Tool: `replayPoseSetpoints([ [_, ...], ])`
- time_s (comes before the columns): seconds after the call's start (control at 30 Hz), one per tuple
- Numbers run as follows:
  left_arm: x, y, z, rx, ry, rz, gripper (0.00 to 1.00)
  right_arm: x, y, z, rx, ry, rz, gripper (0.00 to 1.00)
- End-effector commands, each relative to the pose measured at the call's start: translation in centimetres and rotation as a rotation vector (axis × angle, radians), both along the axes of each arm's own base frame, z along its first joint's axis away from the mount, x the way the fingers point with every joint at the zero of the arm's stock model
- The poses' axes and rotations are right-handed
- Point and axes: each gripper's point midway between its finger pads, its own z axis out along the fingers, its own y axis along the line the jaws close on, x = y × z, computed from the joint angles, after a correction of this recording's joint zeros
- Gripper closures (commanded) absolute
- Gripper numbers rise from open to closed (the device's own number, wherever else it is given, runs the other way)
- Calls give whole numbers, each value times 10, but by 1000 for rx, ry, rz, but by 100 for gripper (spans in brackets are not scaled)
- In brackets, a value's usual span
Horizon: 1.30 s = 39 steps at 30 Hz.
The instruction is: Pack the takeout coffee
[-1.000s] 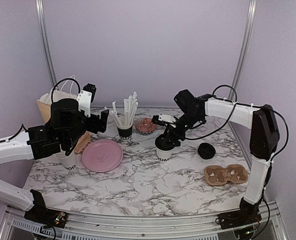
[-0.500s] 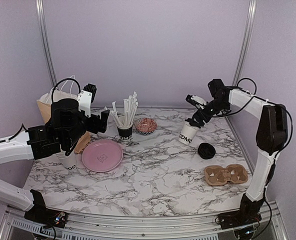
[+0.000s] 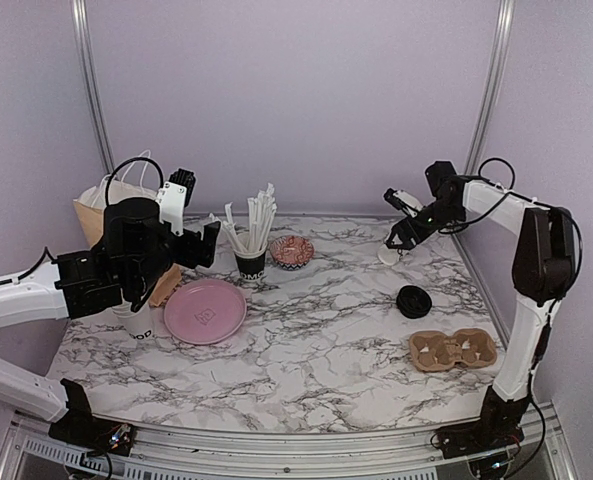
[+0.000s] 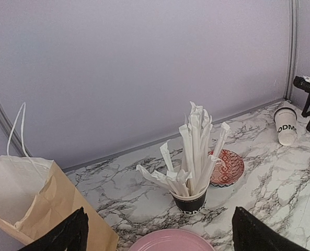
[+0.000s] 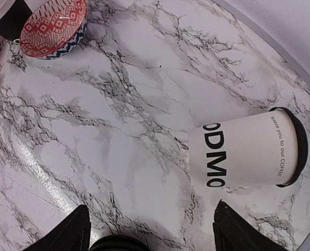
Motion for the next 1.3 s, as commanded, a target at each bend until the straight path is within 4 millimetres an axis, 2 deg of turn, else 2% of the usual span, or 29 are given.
replayPoseSetpoints([
  [0.0,3,-1,10,-13,-4,5,4,29,-18,15,17,-54,-170,19],
  [0.07,3,0,11,-14,-4,8,4,35,-29,13,31,-44,-252,16],
  [0.17,3,1,11,-12,-3,18,4,30,-31,4,65,-17,-319,3],
  [0.2,3,2,11,-13,-3,19,4,29,-31,1,82,-5,-334,2],
  [0.3,5,1,8,-2,0,23,4,32,-32,-8,151,50,-388,1],
  [0.53,9,-2,-2,38,14,34,4,63,-31,-25,295,143,-458,1],
  [0.63,12,-2,-6,58,20,43,4,72,-29,-45,323,201,-511,1],
  [0.73,13,-3,-9,62,26,42,3,82,-26,-55,356,228,-546,1],
  [0.93,18,-4,-16,70,40,45,3,121,-27,-54,437,193,-632,1],
  [1.03,19,-6,-20,74,48,38,3,136,-18,-59,472,189,-621,1],
  [1.27,26,-6,-29,75,70,45,3,143,-9,-96,501,269,-653,1],
])
